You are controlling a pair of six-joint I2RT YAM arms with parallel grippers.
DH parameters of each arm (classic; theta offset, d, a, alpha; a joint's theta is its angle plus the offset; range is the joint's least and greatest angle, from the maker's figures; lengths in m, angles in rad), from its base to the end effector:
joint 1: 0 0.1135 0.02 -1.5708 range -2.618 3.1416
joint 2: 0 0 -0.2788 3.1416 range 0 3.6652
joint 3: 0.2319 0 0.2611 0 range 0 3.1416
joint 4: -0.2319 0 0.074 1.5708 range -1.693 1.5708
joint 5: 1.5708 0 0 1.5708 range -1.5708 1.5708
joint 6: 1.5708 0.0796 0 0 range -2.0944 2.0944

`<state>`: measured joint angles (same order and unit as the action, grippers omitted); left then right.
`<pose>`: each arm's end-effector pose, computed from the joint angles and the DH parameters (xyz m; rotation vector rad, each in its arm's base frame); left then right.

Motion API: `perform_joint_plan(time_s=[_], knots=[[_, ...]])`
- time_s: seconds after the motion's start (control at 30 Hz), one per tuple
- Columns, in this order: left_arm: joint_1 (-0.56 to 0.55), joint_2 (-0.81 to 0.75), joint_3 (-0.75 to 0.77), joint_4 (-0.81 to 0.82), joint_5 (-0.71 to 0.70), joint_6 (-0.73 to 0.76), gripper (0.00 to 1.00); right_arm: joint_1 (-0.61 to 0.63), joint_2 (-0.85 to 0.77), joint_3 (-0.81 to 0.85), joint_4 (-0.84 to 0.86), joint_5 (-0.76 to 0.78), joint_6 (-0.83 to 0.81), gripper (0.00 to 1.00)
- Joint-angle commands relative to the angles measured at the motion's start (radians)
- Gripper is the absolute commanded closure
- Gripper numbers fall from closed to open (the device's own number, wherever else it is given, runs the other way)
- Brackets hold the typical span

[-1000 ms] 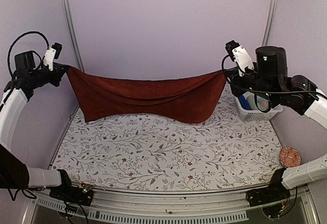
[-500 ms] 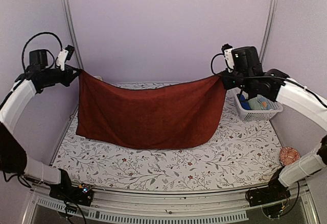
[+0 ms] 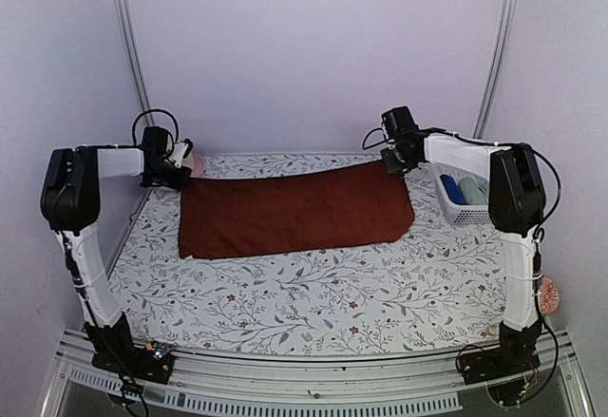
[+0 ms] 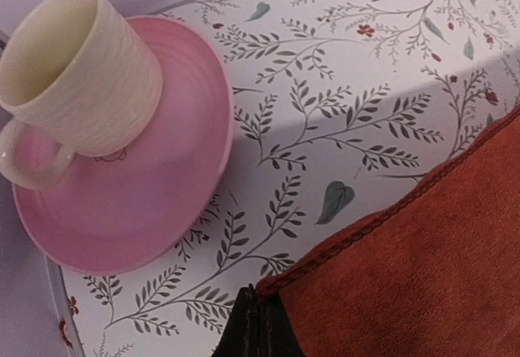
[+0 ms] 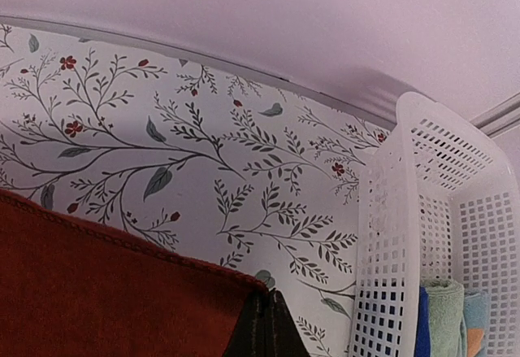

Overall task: Roll the towels
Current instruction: Flatten out the towel at the center of the board.

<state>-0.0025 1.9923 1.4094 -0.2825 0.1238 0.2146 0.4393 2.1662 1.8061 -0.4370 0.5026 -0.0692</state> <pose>0.4784 -0.0110 0.1616 0.3180 2.4071 -0.0550 0.5012 0.1932 0.2081 -0.3408 2.2543 -0.4023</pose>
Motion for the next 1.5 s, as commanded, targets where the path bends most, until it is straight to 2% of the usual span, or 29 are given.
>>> perform_joint_plan(time_s=[0.0,0.1,0.3,0.47,0.63,0.73,0.8,0.87,0.97,1.07,1.17,1.27,1.47], knots=[[-0.023,-0.010,0.006,0.169,-0.165,-0.007,1.00,-0.008,0.008,0.060,0.078,-0.049,-0.047,0.98],[-0.034,-0.108,-0.068,0.229,-0.149,0.023,1.00,-0.007,-0.097,-0.032,0.103,-0.090,-0.037,0.98],[-0.037,-0.387,-0.253,0.249,0.002,0.076,1.00,0.043,-0.440,-0.351,0.162,-0.101,-0.011,0.98],[-0.036,-0.658,-0.424,0.156,0.144,0.162,1.00,0.181,-0.747,-0.634,0.148,0.007,0.031,0.98],[-0.022,-0.933,-0.563,0.014,0.220,0.233,1.00,0.359,-1.039,-0.745,-0.036,0.181,0.209,0.98],[-0.011,-1.060,-0.530,-0.100,0.285,0.244,1.00,0.430,-1.140,-0.751,-0.131,0.244,0.314,0.98],[-0.007,-1.067,-0.463,-0.191,0.314,0.226,1.00,0.445,-1.153,-0.744,-0.178,0.284,0.367,0.98],[-0.007,-1.076,-0.426,-0.196,0.323,0.196,1.00,0.448,-1.123,-0.735,-0.202,0.345,0.412,0.98],[-0.007,-1.028,-0.376,-0.178,0.308,0.155,1.00,0.413,-1.015,-0.701,-0.201,0.427,0.450,0.98],[-0.010,-0.897,-0.340,-0.142,0.231,0.131,1.00,0.259,-0.842,-0.627,-0.177,0.337,0.431,0.98],[-0.016,-0.665,-0.292,-0.093,0.167,0.113,1.00,0.123,-0.641,-0.554,-0.099,0.299,0.354,0.98],[-0.031,-0.438,-0.209,-0.022,0.079,0.099,1.00,0.051,-0.436,-0.440,-0.031,0.297,0.282,0.98],[-0.046,-0.019,0.026,0.014,-0.064,0.061,1.00,-0.007,-0.109,-0.262,0.128,0.237,0.103,0.98]])
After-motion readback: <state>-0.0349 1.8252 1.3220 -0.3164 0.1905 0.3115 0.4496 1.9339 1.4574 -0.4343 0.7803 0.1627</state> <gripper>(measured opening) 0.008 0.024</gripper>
